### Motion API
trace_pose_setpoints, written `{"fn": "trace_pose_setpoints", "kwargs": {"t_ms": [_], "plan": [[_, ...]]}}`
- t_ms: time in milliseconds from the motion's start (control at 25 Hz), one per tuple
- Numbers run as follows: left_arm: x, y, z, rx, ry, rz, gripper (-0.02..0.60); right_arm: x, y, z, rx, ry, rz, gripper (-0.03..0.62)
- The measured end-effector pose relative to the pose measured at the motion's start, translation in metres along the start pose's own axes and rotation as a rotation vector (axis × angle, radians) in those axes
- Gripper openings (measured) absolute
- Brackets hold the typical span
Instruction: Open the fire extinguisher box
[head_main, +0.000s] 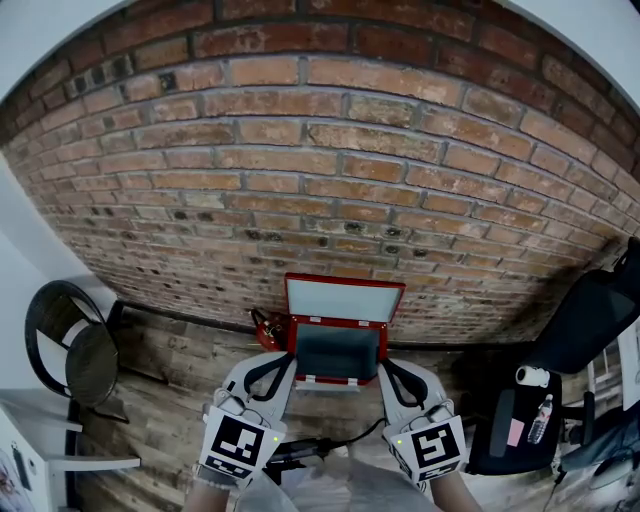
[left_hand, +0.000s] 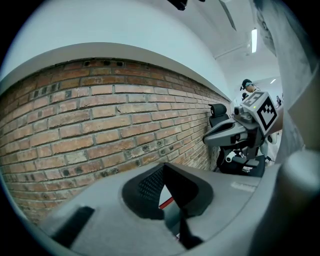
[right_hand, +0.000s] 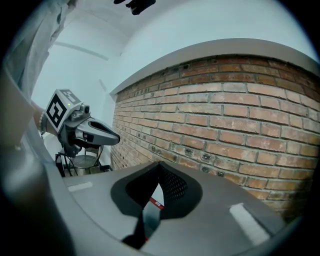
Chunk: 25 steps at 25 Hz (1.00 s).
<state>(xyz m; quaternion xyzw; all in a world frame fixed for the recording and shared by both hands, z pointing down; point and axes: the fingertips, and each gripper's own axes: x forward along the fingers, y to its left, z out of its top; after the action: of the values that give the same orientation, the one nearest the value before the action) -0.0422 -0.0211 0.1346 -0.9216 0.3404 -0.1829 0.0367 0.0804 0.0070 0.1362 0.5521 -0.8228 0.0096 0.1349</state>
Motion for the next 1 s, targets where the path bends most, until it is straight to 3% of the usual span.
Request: {"fn": "trace_pose_setpoints", "kwargs": {"t_ms": [1000], "plan": [[-0.0007, -0.0003, 0.0016, 0.017, -0.007, 0.022, 0.003, -0.0007, 0.0044, -0.0028, -0.025, 0.015, 0.014, 0.008]]}}
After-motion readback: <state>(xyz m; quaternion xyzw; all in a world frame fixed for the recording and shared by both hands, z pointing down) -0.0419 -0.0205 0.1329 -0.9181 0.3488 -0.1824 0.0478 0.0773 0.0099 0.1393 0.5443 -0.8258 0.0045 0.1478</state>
